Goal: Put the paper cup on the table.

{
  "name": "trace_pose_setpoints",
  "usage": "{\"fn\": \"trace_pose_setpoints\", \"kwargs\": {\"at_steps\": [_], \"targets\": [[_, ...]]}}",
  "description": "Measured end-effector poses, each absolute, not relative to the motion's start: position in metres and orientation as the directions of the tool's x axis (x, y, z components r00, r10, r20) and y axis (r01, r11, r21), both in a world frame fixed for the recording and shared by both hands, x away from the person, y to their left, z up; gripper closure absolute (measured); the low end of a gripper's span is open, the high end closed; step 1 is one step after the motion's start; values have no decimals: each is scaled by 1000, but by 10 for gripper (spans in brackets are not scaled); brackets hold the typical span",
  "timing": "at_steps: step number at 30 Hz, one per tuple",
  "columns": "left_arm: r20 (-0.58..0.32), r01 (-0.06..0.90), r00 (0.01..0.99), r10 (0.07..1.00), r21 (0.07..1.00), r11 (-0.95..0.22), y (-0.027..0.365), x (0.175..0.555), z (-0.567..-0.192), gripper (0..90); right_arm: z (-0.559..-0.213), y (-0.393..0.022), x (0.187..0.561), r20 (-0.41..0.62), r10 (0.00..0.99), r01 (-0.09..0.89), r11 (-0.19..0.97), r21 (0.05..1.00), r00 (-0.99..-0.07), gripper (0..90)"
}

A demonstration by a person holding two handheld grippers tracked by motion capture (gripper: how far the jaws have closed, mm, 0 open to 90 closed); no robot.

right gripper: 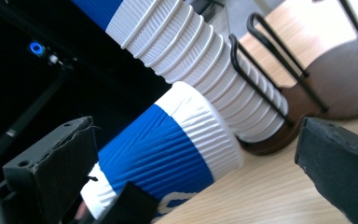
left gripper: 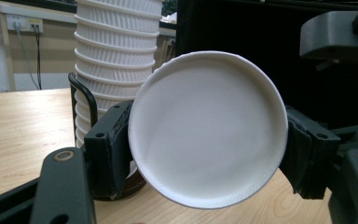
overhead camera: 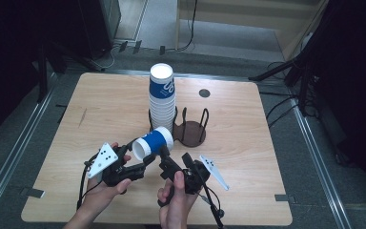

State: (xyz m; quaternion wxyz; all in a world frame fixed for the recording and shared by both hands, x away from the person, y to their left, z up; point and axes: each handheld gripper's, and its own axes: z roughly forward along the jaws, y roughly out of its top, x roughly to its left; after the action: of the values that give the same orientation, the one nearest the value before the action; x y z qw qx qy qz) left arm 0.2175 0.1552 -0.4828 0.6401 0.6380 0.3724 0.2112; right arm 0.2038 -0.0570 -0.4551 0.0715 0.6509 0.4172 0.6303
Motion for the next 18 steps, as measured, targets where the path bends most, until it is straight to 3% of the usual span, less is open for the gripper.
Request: {"fn": "trace_pose_setpoints", "kwargs": {"at_steps": [6,18], "targets": [[-202,194,640,742,976,98,153,217,-484,287,-462,-58,209,869,491,512,-730,452,-66,0],[-191,183,653,733,979,92,148,215,-486,287,-470,-56,216,955,296,575,-781,243,-1,0]]}}
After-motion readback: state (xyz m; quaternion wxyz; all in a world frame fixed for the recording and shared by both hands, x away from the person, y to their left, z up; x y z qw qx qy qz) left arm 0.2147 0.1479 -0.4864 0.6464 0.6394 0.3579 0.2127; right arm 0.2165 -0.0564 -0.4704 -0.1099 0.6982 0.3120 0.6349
